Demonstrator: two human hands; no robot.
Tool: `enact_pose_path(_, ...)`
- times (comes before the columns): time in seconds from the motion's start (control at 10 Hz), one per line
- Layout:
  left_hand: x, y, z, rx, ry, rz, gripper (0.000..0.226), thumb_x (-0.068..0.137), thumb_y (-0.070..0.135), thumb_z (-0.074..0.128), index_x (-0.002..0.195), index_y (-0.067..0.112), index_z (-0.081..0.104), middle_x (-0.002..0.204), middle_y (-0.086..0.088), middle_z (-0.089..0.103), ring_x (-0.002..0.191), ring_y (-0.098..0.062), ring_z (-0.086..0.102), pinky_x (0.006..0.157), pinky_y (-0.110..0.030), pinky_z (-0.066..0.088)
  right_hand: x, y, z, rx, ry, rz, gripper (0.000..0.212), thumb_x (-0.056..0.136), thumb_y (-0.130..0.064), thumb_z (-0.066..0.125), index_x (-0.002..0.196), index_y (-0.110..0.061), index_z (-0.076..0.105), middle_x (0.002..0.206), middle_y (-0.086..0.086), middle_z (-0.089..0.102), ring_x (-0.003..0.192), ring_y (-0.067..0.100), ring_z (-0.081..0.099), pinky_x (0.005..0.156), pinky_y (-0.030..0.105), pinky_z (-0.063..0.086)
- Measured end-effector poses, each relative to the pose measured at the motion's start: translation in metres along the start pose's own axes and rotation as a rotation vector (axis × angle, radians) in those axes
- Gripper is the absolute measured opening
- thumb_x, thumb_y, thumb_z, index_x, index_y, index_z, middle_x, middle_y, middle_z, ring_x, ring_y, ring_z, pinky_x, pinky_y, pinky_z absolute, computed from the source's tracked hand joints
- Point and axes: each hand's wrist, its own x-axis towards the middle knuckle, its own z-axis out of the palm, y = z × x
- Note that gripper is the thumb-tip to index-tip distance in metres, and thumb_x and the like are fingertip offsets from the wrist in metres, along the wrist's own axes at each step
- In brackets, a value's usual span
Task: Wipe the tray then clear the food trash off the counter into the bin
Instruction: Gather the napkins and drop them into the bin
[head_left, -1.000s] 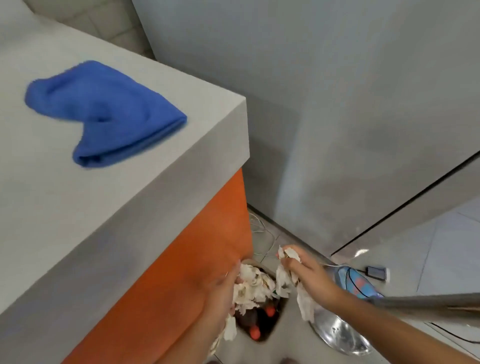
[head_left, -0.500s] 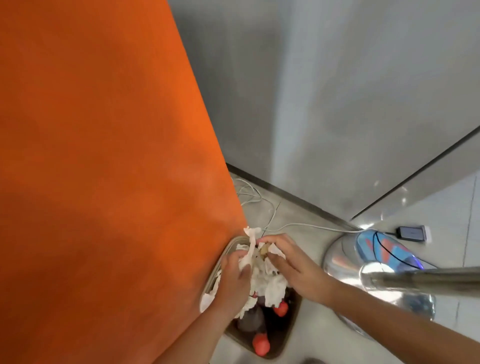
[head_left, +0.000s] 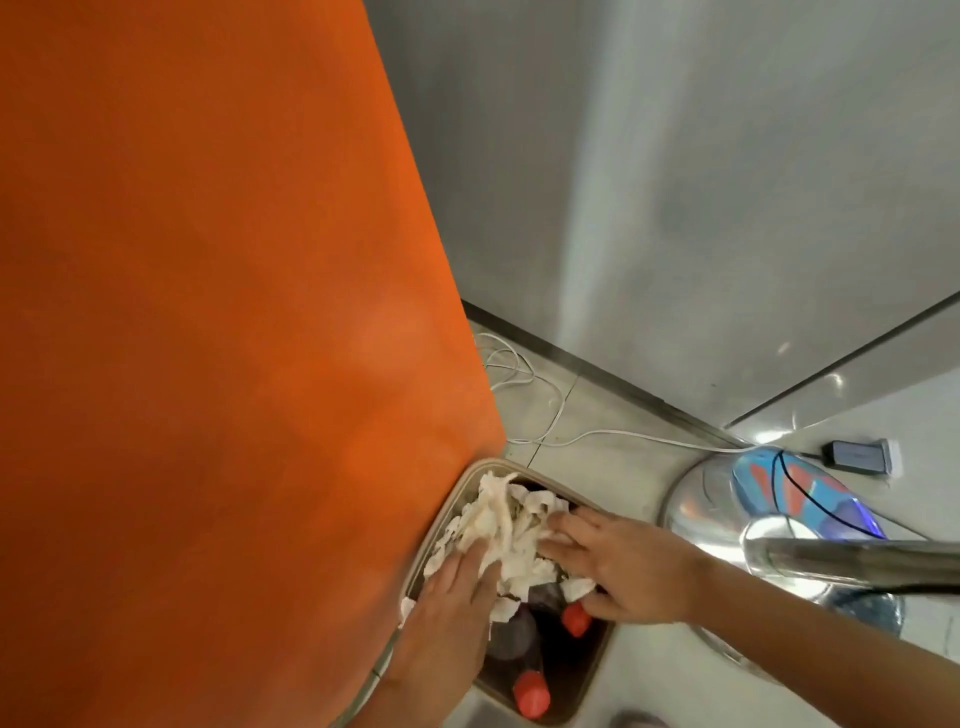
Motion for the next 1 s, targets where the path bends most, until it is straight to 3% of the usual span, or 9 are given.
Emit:
enact_pose_path(0.1,-0.004,-0.004,0.004,-0.003,-0.055,-0.059,0.066,0.087,-0.005,0.045,0.148,0.012,0.025,0.156,-0.007,0.012,0.142,-0.025,0.020,0.113,-0.033,0.027,-0.005,0.004,0.000,-0.088,0.008,-0.001,0.055,0.080,-0.046,0.039,0.122,-0.021,0.064,0.118,0.001,0.063,0.095,0.013,0.064,0.078,0.022,0.056)
enact_pose_path(0.2,0.003,-0.001,0.002,-0.229,-0.159,-0.193,0.060,0.094,-0.002,0.035,0.149,0.016,0.019,0.157,-0.003,0.009,0.140,-0.026,0.024,0.110,-0.033,0.029,0.004,-0.006,-0.013,-0.101,-0.047,0.059,0.046,0.079,-0.025,0.056,0.124,-0.019,0.060,0.126,0.005,0.057,0.092,0.017,0.064,0.070,0.024,0.054)
enact_pose_path(0.3,0.016,0.000,0.006,-0.342,-0.188,-0.209,0.058,0.094,0.002,0.039,0.148,0.014,0.021,0.157,-0.005,0.011,0.139,-0.028,0.030,0.108,-0.032,0.032,0.026,-0.016,-0.015,-0.133,-0.182,0.155,0.049,0.088,0.004,0.042,0.136,-0.003,0.039,0.143,0.020,0.031,0.106,0.036,0.055,0.080,0.043,0.049)
enact_pose_path(0.4,0.027,-0.004,0.013,-0.271,-0.279,-0.206,0.061,0.093,0.001,0.039,0.149,0.013,0.018,0.157,-0.007,0.010,0.140,-0.026,0.027,0.111,-0.032,0.028,0.044,-0.027,-0.012,-0.109,-0.167,0.333,0.050,0.063,-0.009,0.078,0.111,-0.005,0.065,0.112,0.020,0.057,0.071,0.031,0.066,0.051,0.031,0.049)
enact_pose_path(0.5,0.037,-0.007,0.014,-0.110,-0.308,-0.194,0.060,0.091,0.002,0.041,0.148,0.012,0.023,0.151,-0.009,0.026,0.137,-0.026,0.030,0.112,-0.035,0.028,0.062,-0.029,0.010,-0.052,-0.062,0.367,0.051,0.011,-0.019,0.088,0.060,-0.016,0.072,0.057,0.009,0.063,0.028,0.017,0.050,0.026,0.016,0.031)
enact_pose_path(0.6,0.044,-0.008,0.018,-0.019,-0.326,-0.193,0.055,0.095,0.008,0.034,0.147,0.007,0.017,0.150,-0.014,0.027,0.139,-0.031,0.022,0.112,-0.041,0.021,0.073,-0.033,0.005,0.007,-0.085,0.423,0.046,0.025,-0.016,0.091,0.067,-0.014,0.071,0.058,0.012,0.063,0.036,0.019,0.058,0.030,0.021,0.040)
enact_pose_path(0.7,0.049,-0.005,0.024,-0.021,-0.308,-0.256,0.045,0.097,0.014,0.034,0.142,0.008,0.029,0.144,-0.017,0.032,0.133,-0.032,0.028,0.107,-0.040,0.025,0.082,-0.032,-0.002,0.027,-0.159,0.449,0.031,0.090,-0.001,0.048,0.120,-0.002,0.054,0.116,0.023,0.059,0.100,0.033,0.064,0.078,0.039,0.052)
enact_pose_path(0.9,0.051,0.001,0.012,-0.278,-0.242,-0.338,0.037,0.097,0.019,0.042,0.133,0.011,0.039,0.140,-0.012,0.033,0.104,-0.026,0.042,0.065,-0.020,0.029,0.094,-0.038,0.000,0.071,-0.234,0.463,0.038,0.092,0.007,0.031,0.124,0.002,0.051,0.124,0.020,0.058,0.111,0.032,0.058,0.085,0.040,0.050)
enact_pose_path(1.0,0.047,-0.001,0.007,-0.214,-0.322,-0.313,0.040,0.097,0.020,0.044,0.135,0.010,0.035,0.143,-0.013,0.027,0.119,-0.024,0.045,0.065,-0.022,0.029,0.085,-0.040,-0.004,0.028,-0.212,0.484,0.037,0.093,0.003,0.033,0.124,0.000,0.053,0.126,0.017,0.058,0.113,0.029,0.058,0.086,0.037,0.050)
